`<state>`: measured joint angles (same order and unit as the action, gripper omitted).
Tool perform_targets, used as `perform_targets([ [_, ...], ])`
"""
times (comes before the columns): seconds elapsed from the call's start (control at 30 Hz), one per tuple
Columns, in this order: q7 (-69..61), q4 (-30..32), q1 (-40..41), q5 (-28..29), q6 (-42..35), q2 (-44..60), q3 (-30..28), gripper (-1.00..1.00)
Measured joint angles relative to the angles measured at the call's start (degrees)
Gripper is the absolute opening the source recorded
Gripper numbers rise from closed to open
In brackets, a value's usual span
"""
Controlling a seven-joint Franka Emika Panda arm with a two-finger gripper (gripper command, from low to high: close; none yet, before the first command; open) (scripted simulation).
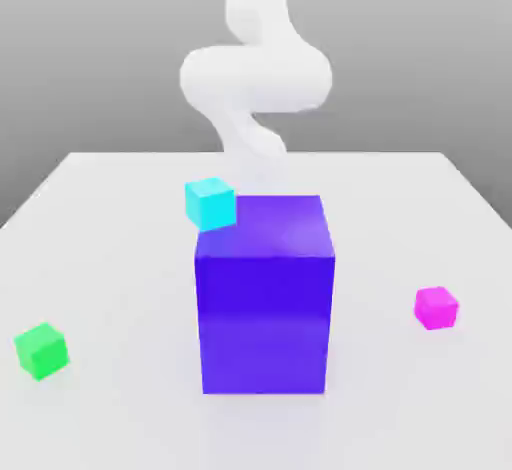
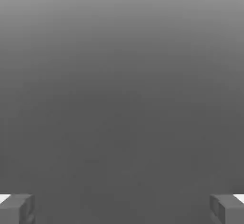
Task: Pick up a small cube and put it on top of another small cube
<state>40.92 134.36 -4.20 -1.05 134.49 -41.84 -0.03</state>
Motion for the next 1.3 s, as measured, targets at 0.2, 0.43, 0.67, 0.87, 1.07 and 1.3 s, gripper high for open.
perform_targets([
  [0.2, -12.0, 6.3, -10.0, -2.5, 6.6, 9.8, 0.7, 0.0],
  [0.43, -25.2, 13.4, -20.6, -4.8, 14.1, 20.9, 3.0, 0.0],
  [0.67, -37.2, 20.6, -29.0, -5.5, 21.6, 31.9, 7.6, 0.0],
  [0.87, -43.3, 26.8, -35.8, -0.2, 28.2, 41.4, 11.9, 0.0],
  [1.07, -38.8, 26.2, -40.8, 9.2, 37.4, 53.2, 5.5, 0.0],
  [1.3, -37.7, 25.2, -43.7, 10.5, 41.6, 58.5, 2.4, -1.0],
])
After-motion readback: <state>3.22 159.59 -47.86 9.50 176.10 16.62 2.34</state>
